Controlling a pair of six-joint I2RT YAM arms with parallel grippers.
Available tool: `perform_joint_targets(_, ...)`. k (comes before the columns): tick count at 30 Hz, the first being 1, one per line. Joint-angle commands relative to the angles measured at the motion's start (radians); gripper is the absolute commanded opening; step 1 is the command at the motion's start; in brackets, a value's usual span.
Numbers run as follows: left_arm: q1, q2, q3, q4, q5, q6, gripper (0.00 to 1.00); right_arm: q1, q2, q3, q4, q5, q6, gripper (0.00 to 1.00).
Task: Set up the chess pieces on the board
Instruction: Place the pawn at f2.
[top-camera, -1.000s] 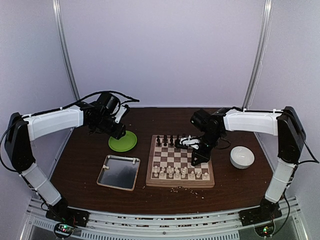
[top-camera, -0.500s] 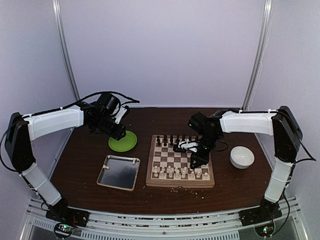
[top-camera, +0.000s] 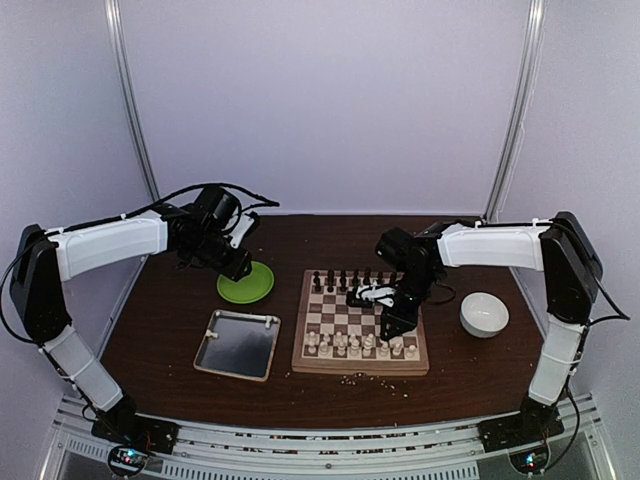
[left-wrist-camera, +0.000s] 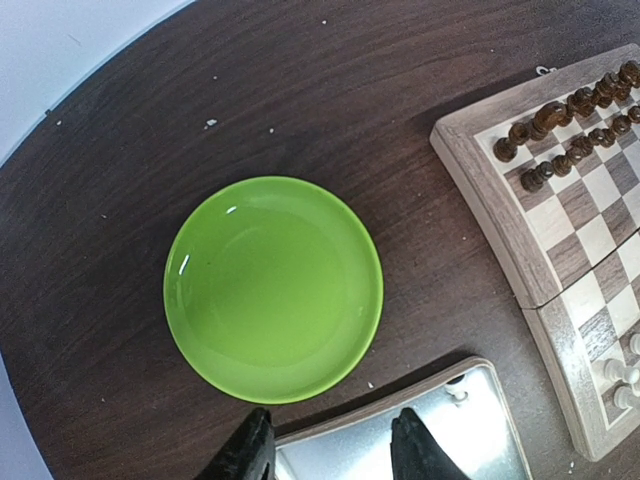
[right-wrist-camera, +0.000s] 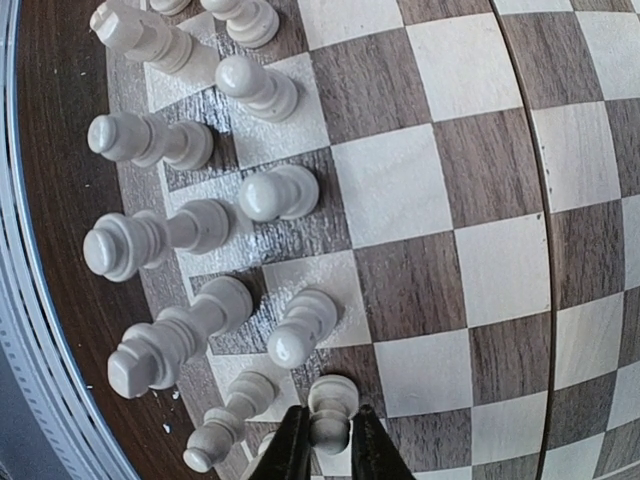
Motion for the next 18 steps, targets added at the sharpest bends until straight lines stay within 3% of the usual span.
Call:
perform_joint_targets(1, -0.002, 0.007, 0.032, 0.012, 0.004, -0.002, 0.41, 0.004, -0.004, -0.006, -0.006, -0.013, 0.003, 0.19)
perform_joint_targets(6, -0.001, -0.013, 0.021, -0.033, -0.012, -0.049, 0.41, -0.016, -0.081, 0.011, -0.036, -0.052, 0.009, 0.27)
perform_joint_targets(10, -0.002, -0.07, -0.062, -0.06, -0.031, -0.192, 0.39, -0.058, -0.144, 0.004, -0.033, -0.096, 0.023, 0.28)
perform_joint_targets(15, -0.017, -0.137, -0.234, 0.093, 0.053, -0.325, 0.35, -0.093, -0.181, -0.047, 0.037, -0.1, 0.038, 0.28)
perform_joint_targets(18, -0.061, -0.137, -0.289, 0.166, 0.035, -0.36, 0.35, -0.1, -0.189, -0.051, 0.045, -0.091, 0.035, 0.28)
